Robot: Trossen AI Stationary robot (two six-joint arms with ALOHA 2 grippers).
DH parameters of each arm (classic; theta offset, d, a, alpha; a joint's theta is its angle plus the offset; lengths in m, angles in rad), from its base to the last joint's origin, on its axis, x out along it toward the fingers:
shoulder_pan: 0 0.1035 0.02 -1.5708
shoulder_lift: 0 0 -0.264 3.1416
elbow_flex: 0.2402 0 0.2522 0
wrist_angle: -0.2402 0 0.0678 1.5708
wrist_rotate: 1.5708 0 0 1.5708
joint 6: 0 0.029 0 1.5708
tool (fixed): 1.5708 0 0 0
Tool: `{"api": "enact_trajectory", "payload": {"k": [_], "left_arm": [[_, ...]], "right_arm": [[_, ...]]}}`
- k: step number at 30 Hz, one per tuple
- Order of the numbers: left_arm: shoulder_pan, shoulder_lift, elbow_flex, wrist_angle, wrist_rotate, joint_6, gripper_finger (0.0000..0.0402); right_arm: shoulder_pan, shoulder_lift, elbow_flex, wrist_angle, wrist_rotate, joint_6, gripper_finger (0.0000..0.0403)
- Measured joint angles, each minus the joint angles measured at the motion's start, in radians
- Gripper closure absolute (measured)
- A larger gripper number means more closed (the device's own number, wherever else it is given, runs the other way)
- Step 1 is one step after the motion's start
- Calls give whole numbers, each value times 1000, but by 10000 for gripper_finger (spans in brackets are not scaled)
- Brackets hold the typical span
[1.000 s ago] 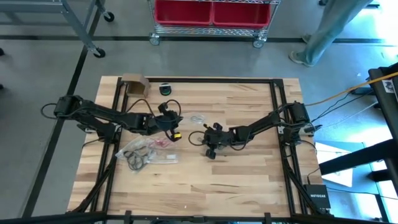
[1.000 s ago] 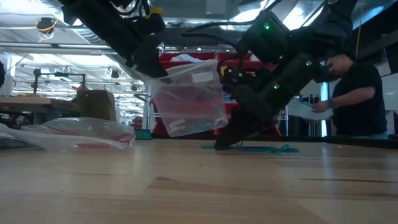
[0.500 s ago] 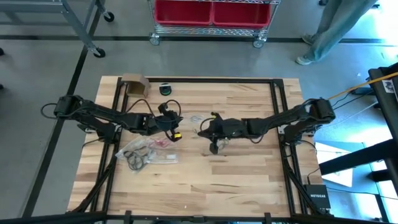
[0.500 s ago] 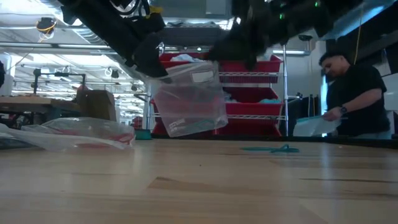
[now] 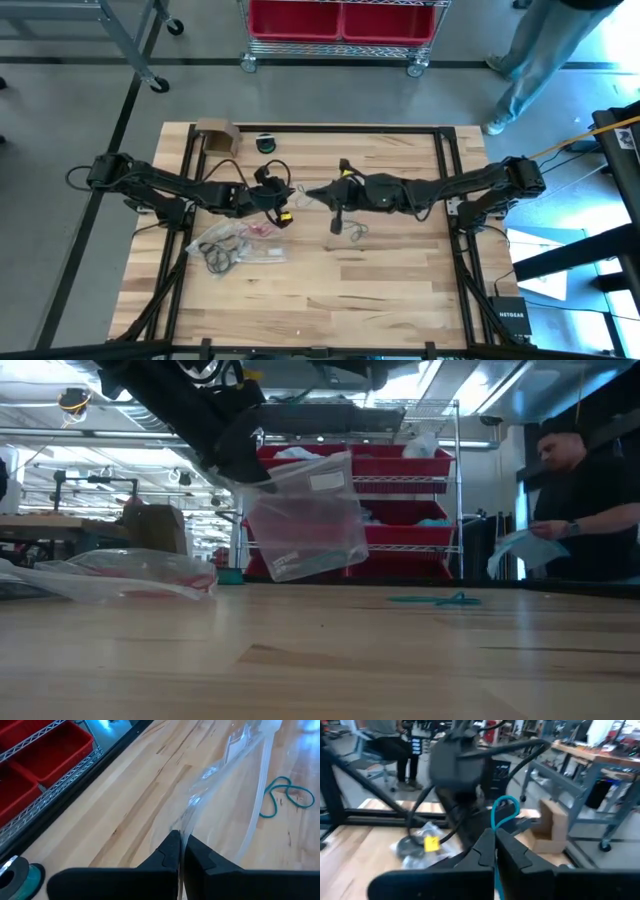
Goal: Sort rubber bands
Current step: Put the blue rubber band into the transparent zip bag
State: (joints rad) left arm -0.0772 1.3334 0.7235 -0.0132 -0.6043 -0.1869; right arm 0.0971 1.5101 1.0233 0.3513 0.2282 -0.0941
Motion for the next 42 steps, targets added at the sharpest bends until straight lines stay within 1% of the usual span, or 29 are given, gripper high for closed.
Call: {"api": "enact_trajectory", "payload": {"k": [3,8,10,18,26,30,35,42], "left_arm": [[0,0,0,7,1,-35,401],[1,0,0,25,2,-148,401],[1,0,0,29,2,-166,401],[1,0,0,27,2,-178,401],[1,0,0,33,2,-205,402],[-2,0,0,30,5,-204,401],[-2,0,0,25,6,-207,402],[-2,0,0,25,6,-207,401]], "right_arm": [[-25,0,16,0,-3,-22,398],[-69,24,17,-10,-30,-7,398],[-80,40,17,18,-37,-6,398],[-87,112,18,126,-64,-16,398],[-87,159,18,119,-53,-19,398],[-91,164,18,126,-45,-19,398],[-95,164,21,199,-28,-28,398],[-112,163,30,100,-29,-43,398]]}}
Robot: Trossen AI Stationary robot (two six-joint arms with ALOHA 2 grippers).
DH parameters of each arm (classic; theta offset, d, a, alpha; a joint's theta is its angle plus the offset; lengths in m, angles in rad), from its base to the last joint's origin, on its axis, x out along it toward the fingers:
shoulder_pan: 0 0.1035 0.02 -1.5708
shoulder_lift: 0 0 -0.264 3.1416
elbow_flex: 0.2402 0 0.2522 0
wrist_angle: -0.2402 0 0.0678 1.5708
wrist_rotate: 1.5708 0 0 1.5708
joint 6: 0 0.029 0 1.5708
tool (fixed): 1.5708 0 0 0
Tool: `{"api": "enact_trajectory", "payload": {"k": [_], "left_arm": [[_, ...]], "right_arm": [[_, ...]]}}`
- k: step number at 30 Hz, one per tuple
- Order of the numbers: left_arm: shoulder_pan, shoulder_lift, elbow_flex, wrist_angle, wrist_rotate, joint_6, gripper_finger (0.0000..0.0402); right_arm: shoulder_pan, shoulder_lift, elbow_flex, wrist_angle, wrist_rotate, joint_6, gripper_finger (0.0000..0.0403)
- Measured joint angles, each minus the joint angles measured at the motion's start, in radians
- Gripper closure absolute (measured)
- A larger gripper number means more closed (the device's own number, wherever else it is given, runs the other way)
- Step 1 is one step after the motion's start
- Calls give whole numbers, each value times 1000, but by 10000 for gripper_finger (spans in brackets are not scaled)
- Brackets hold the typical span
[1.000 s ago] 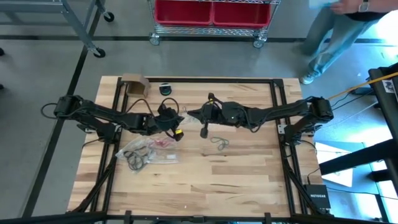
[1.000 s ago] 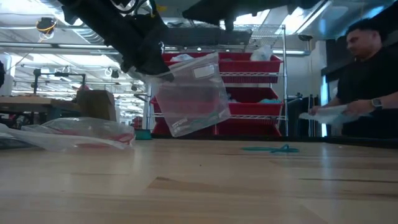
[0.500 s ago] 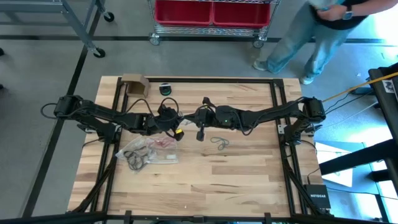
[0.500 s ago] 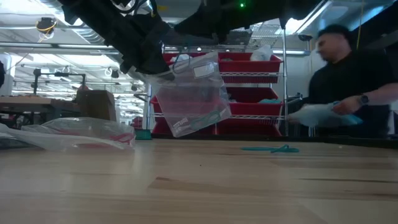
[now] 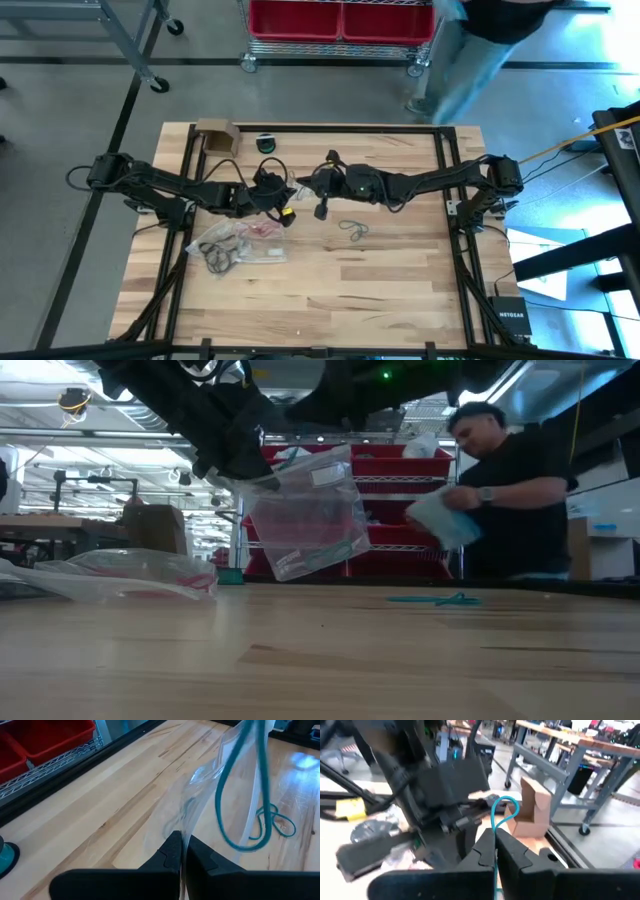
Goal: Sort rubber bands
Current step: Put the blue rubber band into the transparent zip bag
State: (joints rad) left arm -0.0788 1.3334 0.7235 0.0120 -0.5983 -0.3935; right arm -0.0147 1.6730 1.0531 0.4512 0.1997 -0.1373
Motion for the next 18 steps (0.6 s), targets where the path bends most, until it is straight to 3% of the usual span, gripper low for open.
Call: {"api": "enact_trajectory", "payload": {"k": [11,18], "left_arm": [[0,0,0,32,36,-8,401],[0,-3,0,30,89,-49,401]], "right_arm": [[2,0,0,-44,-56,-20,398],[1,0,0,-60,8,-29,398]]}}
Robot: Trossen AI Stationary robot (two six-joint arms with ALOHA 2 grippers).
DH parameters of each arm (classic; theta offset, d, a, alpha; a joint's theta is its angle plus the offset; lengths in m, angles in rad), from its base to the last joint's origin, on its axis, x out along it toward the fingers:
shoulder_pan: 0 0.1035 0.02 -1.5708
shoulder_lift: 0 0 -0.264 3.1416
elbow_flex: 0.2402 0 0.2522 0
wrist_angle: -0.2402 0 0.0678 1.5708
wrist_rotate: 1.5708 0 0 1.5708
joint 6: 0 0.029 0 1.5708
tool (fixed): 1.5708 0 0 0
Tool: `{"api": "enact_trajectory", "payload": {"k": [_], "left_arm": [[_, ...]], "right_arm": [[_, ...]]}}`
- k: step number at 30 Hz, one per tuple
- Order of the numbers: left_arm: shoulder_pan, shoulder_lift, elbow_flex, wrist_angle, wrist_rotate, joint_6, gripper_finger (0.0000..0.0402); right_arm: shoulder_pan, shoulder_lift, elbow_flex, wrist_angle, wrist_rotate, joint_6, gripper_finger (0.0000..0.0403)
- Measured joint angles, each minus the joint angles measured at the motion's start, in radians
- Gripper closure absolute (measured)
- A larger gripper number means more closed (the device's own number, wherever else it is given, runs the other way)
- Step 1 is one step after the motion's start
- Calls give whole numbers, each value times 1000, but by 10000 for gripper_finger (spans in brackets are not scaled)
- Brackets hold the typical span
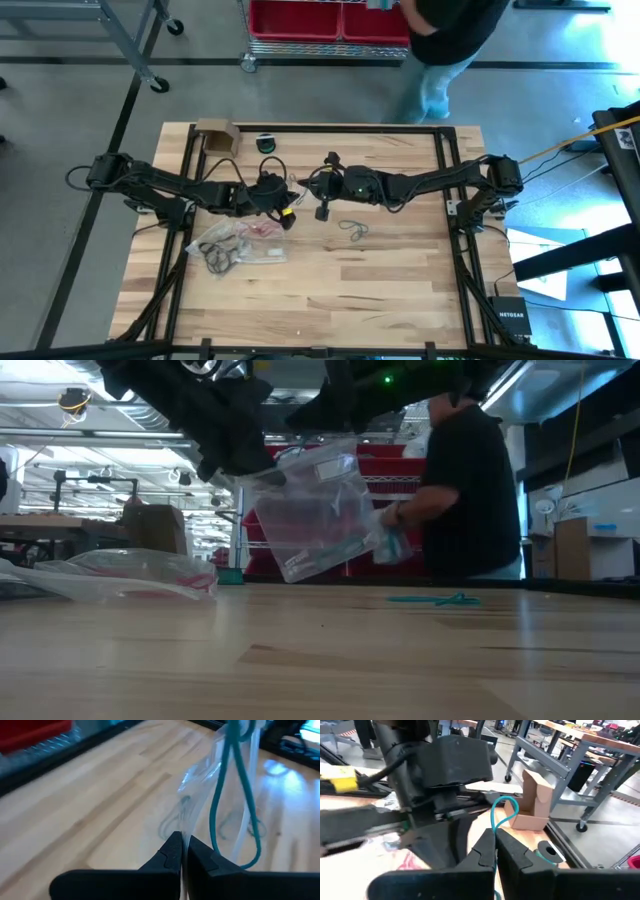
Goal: Sort rubber bands
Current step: Put the blue rubber band into the transparent zip bag
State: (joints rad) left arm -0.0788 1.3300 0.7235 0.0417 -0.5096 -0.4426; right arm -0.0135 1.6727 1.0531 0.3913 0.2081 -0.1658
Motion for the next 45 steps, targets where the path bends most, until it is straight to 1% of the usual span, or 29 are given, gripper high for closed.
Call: {"api": "enact_trajectory", "payload": {"k": [4,7,10,12,20,24,28,32,34,36,39,45], "left_arm": [[1,-3,14,-3,84,-23,401],[5,-3,14,-8,89,-29,401],[12,-3,14,-6,89,-29,401],[16,-3,14,-7,91,-27,401],[16,-3,14,-4,100,-23,401],[14,-3,14,-2,99,24,401],[6,-3,14,-2,100,23,402],[-1,-4,14,1,101,45,401],[-1,-4,14,1,101,48,401],[-2,-4,14,1,102,40,401],[-7,-4,14,1,102,44,401],[-14,-4,15,0,104,57,402]], "right_arm": [[1,-12,9,-3,9,4,398],[1,-19,52,-9,-15,8,398],[1,-17,79,-106,-43,3,398],[1,-16,81,-153,-44,3,398],[22,-16,83,-196,-44,27,398],[21,-16,83,-245,-44,37,398],[27,-15,83,-278,-44,45,398],[27,-15,83,-242,-57,23,398],[26,-15,83,-240,-93,-7,398],[26,-9,84,-265,-131,-69,398],[26,-5,83,-317,-138,-123,398],[26,-6,83,-322,-139,-153,397]]}}
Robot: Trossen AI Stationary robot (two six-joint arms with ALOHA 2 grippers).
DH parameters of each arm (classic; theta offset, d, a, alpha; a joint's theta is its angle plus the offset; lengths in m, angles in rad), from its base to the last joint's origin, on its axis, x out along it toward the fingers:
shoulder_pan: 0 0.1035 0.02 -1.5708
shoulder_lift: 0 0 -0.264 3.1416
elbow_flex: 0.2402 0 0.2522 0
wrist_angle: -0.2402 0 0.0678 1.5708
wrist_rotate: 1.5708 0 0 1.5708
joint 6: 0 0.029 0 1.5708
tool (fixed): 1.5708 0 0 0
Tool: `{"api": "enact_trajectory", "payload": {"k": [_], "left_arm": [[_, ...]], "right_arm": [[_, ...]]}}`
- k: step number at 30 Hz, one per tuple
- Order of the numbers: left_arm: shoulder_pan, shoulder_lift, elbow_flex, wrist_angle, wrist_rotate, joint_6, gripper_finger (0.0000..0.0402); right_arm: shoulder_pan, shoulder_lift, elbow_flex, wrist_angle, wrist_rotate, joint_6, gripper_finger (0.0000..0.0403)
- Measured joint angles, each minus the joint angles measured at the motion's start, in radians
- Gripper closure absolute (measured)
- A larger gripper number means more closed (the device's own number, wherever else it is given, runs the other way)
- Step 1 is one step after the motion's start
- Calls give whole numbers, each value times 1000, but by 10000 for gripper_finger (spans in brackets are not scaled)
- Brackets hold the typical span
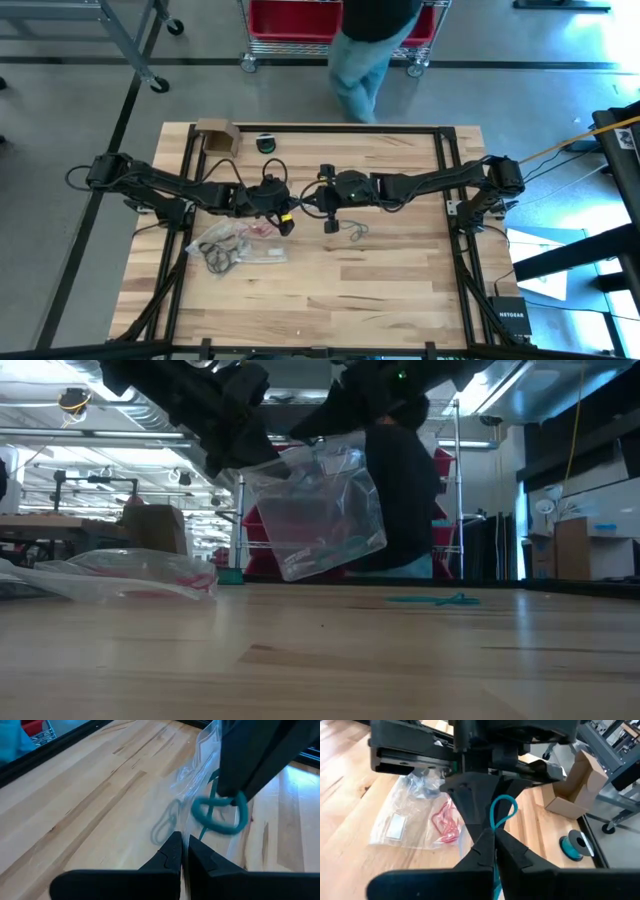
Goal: Sort rubber bands
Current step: Put the blue rubber band into the transparent zip bag
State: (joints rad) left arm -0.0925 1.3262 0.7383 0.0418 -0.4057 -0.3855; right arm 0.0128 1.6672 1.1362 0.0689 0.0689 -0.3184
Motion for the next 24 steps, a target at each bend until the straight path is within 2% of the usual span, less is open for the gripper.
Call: {"api": "enact_trajectory", "payload": {"k": [4,11,15,20,24], "left_arm": [[0,0,0,-1,0,0,402],[0,0,0,-10,33,0,401],[0,0,0,-9,33,0,402],[2,0,0,-8,33,0,402],[2,0,0,-8,33,0,401]], "right_arm": [[0,-2,0,-35,1,-27,375],[2,-5,0,-100,16,-26,283],[16,-45,0,-159,29,-20,245],[52,-144,0,-266,24,108,229],[87,-218,0,-435,17,280,232]]}}
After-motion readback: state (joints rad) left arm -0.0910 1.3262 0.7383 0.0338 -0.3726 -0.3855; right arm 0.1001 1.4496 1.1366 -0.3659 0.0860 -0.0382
